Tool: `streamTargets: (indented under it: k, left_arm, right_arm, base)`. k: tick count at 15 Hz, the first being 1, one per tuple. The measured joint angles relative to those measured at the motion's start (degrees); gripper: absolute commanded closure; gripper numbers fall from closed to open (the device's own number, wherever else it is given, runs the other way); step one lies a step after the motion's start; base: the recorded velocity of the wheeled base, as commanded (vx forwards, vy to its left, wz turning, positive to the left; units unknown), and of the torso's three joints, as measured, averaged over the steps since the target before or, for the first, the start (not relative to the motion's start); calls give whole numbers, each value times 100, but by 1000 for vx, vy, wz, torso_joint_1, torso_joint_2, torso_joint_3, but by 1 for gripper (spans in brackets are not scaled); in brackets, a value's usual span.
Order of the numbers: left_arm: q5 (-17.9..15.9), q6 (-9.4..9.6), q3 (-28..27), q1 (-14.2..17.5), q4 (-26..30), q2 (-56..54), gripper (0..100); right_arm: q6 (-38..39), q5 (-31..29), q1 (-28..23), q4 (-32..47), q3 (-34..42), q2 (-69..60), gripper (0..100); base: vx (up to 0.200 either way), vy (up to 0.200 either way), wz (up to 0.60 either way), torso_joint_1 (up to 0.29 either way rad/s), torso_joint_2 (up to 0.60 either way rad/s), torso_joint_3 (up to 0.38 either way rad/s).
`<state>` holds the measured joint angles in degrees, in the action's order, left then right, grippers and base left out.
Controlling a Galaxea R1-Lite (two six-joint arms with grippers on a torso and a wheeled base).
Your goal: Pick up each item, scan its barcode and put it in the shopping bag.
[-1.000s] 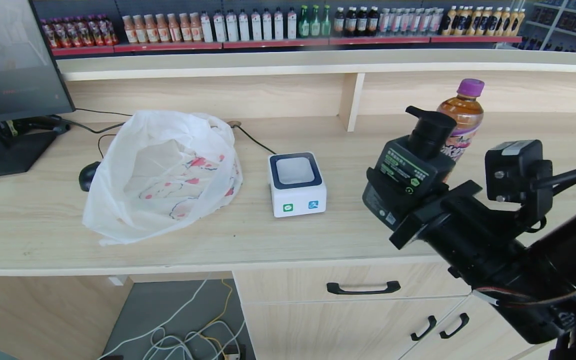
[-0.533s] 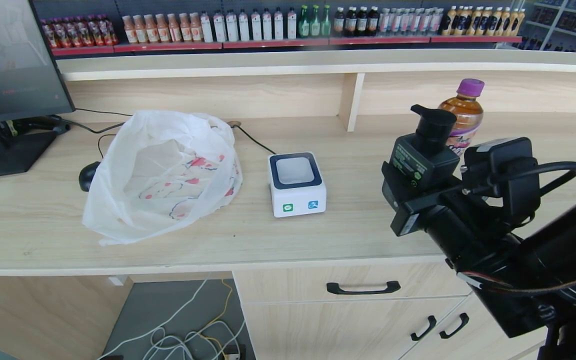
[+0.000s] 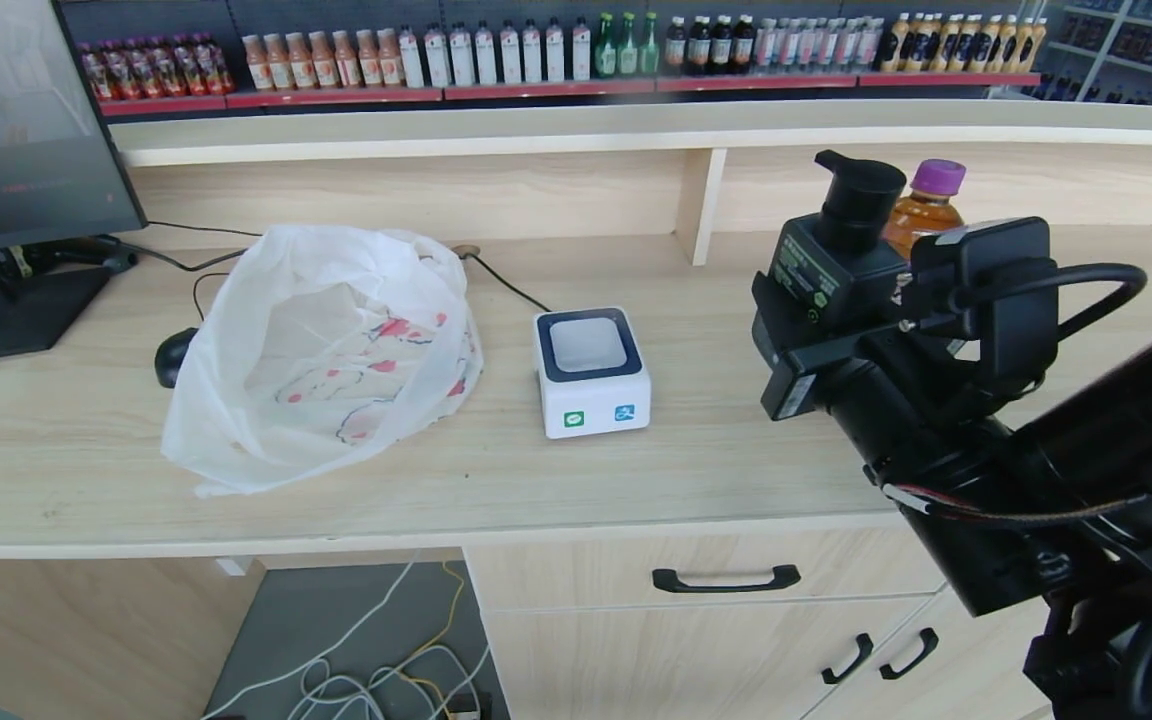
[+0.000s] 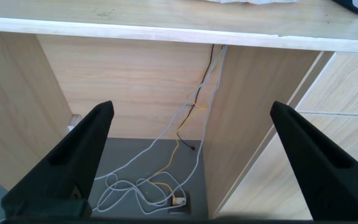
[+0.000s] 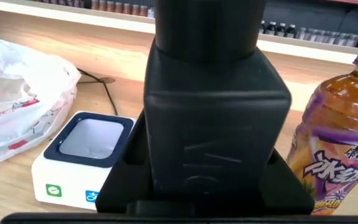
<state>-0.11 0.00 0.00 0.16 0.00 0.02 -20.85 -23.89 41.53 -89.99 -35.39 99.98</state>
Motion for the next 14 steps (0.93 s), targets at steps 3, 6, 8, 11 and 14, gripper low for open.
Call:
streamTargets:
  k: [3, 6, 8, 11, 14]
  left_arm:
    - [4, 2, 0, -2, 0, 0, 0]
    - [4, 0, 0, 0, 0, 0, 0]
    - [4, 2, 0, 0, 0, 0, 0]
    - [4, 0, 0, -2, 2, 0, 0]
    - [1, 0, 0, 2, -2, 0, 0]
  right_arm:
    - [29, 20, 6, -4, -250, 94, 100]
    - [16, -172, 9, 7, -378, 190, 100]
    - [-11, -536, 28, 2, -397, 215, 100]
    - [-224, -580, 102, 7, -396, 280, 100]
    - [-644, -585, 89, 0, -407, 344, 100]
  base:
    - [0, 200, 0, 10, 1, 4]
    - [0, 200, 0, 2, -4, 2]
    - [0, 0, 0, 0, 0, 0]
    - [0, 0, 0, 0, 0, 0]
    - [0, 0, 0, 0, 0, 0]
